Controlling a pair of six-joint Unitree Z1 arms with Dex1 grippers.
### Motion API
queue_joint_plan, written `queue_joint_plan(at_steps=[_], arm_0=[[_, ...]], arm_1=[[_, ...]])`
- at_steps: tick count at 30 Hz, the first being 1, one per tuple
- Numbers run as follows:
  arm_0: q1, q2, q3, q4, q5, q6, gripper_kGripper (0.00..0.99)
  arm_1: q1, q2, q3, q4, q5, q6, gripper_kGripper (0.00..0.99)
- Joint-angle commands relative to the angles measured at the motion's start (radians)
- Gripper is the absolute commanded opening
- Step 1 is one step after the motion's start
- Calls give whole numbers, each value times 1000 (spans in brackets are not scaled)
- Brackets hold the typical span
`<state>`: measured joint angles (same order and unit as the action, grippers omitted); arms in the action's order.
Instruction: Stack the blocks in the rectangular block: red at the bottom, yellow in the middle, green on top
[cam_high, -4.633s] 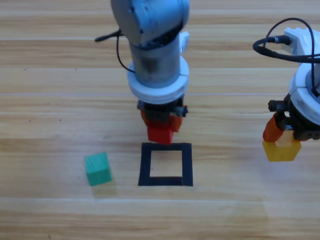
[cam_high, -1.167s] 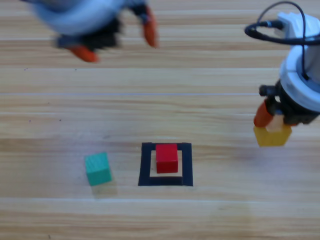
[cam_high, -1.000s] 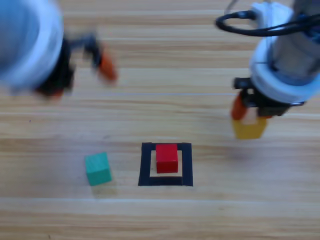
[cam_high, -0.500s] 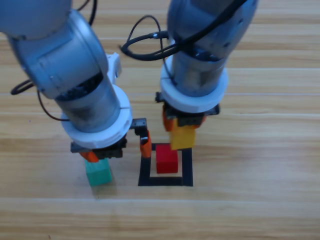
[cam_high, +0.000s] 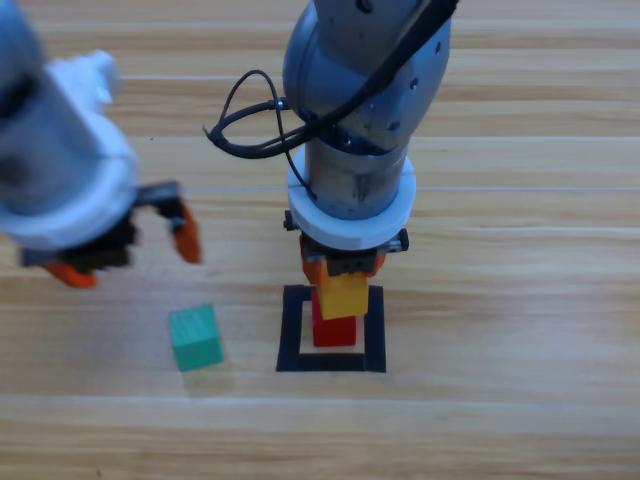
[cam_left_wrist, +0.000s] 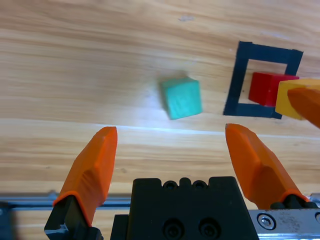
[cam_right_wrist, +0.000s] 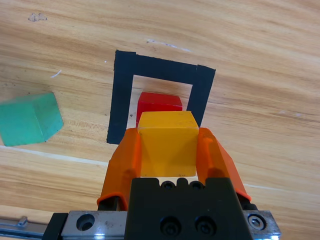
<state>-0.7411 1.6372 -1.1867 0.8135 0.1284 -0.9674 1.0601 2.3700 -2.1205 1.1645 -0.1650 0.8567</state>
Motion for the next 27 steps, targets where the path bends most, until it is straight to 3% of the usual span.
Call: queue_joint_plan(at_steps=[1, 9, 27], arm_0=[[123, -154, 75, 41, -21, 84, 919], [175, -309, 151, 72, -41, 162, 919], [175, -321, 173, 61, -47, 168, 919]], arm_1=[[26, 64, -16, 12, -13, 5, 0], [26, 72, -22, 12, -30, 12, 0], [26, 94, -36, 12, -37, 15, 0]])
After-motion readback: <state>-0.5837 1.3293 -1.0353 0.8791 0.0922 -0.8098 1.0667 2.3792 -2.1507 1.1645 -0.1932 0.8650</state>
